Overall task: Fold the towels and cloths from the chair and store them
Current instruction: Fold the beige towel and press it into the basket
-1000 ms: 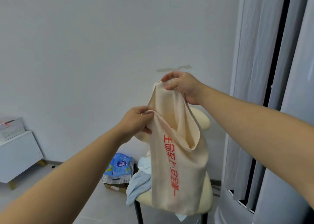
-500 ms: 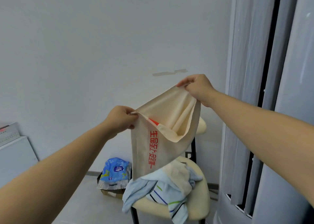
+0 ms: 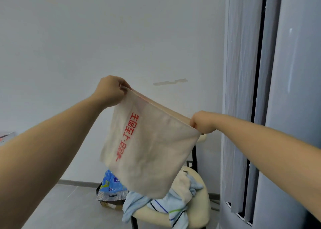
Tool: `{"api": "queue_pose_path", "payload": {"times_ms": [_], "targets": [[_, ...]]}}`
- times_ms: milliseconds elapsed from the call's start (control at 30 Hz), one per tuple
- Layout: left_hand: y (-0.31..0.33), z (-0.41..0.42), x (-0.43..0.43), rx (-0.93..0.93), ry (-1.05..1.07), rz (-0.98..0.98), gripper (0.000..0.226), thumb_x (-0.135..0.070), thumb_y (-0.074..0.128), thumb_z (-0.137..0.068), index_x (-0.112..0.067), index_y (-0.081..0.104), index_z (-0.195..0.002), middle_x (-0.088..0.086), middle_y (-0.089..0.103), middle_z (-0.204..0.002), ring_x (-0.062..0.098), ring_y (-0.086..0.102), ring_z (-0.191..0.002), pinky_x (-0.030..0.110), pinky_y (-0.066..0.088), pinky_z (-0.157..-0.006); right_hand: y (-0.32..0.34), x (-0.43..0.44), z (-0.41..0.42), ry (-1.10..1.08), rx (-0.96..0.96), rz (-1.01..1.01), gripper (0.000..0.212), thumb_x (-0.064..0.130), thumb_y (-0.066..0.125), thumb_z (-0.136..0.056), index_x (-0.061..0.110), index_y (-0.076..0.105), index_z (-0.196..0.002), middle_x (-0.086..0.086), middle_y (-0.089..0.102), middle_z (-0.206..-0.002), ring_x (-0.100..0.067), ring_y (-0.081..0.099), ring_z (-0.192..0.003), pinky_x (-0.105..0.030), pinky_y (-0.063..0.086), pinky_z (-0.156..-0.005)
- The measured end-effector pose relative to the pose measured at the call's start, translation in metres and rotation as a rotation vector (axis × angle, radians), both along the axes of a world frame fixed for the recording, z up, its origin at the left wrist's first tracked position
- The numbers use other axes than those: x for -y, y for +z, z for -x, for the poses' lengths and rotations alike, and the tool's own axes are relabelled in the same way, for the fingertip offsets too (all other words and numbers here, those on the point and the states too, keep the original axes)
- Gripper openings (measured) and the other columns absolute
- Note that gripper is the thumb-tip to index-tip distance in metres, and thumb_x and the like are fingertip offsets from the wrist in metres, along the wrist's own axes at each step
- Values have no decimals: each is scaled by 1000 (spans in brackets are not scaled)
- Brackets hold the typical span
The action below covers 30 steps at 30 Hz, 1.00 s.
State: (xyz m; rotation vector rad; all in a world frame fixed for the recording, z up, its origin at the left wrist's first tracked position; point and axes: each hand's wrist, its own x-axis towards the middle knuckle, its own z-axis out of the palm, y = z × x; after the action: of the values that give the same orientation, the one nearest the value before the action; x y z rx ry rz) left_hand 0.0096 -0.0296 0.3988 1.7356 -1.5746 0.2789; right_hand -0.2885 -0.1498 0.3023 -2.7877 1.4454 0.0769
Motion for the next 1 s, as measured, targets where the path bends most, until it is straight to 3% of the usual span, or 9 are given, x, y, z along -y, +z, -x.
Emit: {"api": "queue_pose_path", "payload": {"times_ms": [167,233,300,367,467,633,733,867,1000], "targets": [[-2,-16,-13,-70,58,38,31,0,44,-89,-17,68,-100,2,63,-91,26,66,-80,34,55,-65,18,-25,2,-78,295,-341,31,7,50,-88,17,79,-96,1,74,-98,-20,76,-83,-36,60,-77],[-3,-26,-21,-121,60,42,33,1,46,-89,-18,63,-110,1,62,-90,24,67,-77,36,58,-66,23,-29,4,-81,286,-331,25,29,52,-96,22,75,-99,0,72,-105,-24,76,-85,-36,59,-77],[-4,-34,-26,-124,77,27,39,4,47,-88,-16,65,-117,2,63,-94,24,66,-82,37,59,-72,25,-30,8,-62,262,-329,46,63,53,-93,23,73,-104,2,72,-107,-20,75,-86,-35,59,-80],[-5,-40,-29,-91,108,8,41,5,44,-88,-12,69,-115,7,66,-104,27,64,-93,36,57,-76,28,-33,12,-21,329,-391,57,71,58,-86,19,76,-103,5,73,-106,-14,75,-84,-35,61,-82],[-8,-44,-31,-115,133,-35,41,6,41,-89,-9,71,-113,9,66,-110,27,60,-99,34,54,-79,27,-29,14,27,533,-312,48,59,60,-92,14,78,-93,5,75,-93,-5,73,-81,-30,60,-77],[-19,-58,-17,-231,72,-177,26,-5,51,-97,-11,71,-112,7,68,-104,24,65,-93,32,53,-81,13,2,19,58,871,-431,23,30,74,-91,8,80,-94,-6,77,-99,-16,69,-91,-31,60,-78],[-29,-64,-5,-338,-17,-312,16,-12,60,-98,-12,73,-107,8,73,-103,25,70,-93,32,59,-79,0,21,25,41,876,-347,12,19,76,-89,8,80,-92,-8,77,-91,-17,69,-83,-30,61,-79],[-40,-64,11,-280,-19,-347,10,-14,71,-91,-14,78,-99,4,76,-93,21,71,-89,25,57,-68,-13,43,32,25,846,-291,8,18,78,-88,11,79,-90,-7,77,-84,-16,70,-74,-27,60,-77],[-45,-63,27,-281,-10,-341,11,-12,77,-86,-13,78,-96,5,76,-91,23,72,-89,31,60,-76,-17,57,36,22,902,-286,10,8,79,-84,8,73,-91,-10,72,-80,-18,68,-65,-34,62,-74]]}}
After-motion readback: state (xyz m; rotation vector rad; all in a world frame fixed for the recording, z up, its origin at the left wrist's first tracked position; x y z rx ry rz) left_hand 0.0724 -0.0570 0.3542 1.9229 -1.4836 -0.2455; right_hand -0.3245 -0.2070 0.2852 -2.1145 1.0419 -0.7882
